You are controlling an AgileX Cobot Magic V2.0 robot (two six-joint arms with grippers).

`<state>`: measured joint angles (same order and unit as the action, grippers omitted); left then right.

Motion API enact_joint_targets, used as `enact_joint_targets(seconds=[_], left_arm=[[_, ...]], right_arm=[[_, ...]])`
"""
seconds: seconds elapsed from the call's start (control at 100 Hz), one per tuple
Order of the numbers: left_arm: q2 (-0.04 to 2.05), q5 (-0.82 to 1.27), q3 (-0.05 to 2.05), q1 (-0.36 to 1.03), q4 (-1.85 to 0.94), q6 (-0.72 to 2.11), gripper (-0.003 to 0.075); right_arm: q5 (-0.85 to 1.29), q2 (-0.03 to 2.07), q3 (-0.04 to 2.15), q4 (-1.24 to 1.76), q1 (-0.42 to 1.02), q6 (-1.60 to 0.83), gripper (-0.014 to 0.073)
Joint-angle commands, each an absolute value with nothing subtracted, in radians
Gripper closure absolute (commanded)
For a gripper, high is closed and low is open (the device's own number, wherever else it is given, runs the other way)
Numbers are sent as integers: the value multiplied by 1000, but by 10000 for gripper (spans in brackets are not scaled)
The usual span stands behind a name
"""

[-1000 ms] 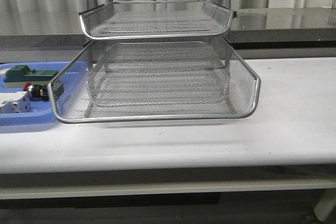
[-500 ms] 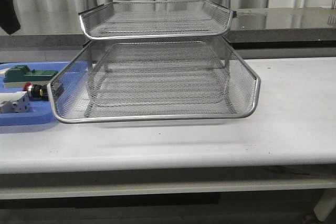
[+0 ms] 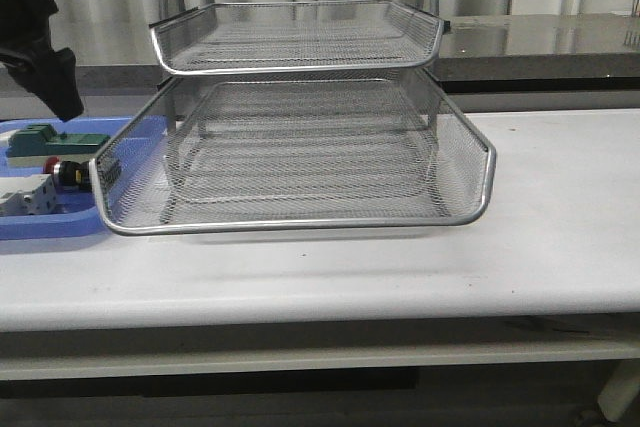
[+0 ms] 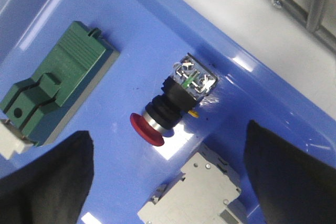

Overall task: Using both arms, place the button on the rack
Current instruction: 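Lower the left gripper onto the red push button and grasp it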

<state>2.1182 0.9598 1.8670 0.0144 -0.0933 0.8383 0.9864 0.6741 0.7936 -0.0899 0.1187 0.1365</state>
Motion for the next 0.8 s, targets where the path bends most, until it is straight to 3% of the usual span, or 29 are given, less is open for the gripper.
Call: enact_joint_targets(seconds=[0.0,0.79], left_arm=[[2092,930,1917,25,-99,853,162],[2311,1006,2149,25,-83,904,162]], right_arm=[[927,672,826,-108,115,136,660],[927,672,826,-108,115,136,660]])
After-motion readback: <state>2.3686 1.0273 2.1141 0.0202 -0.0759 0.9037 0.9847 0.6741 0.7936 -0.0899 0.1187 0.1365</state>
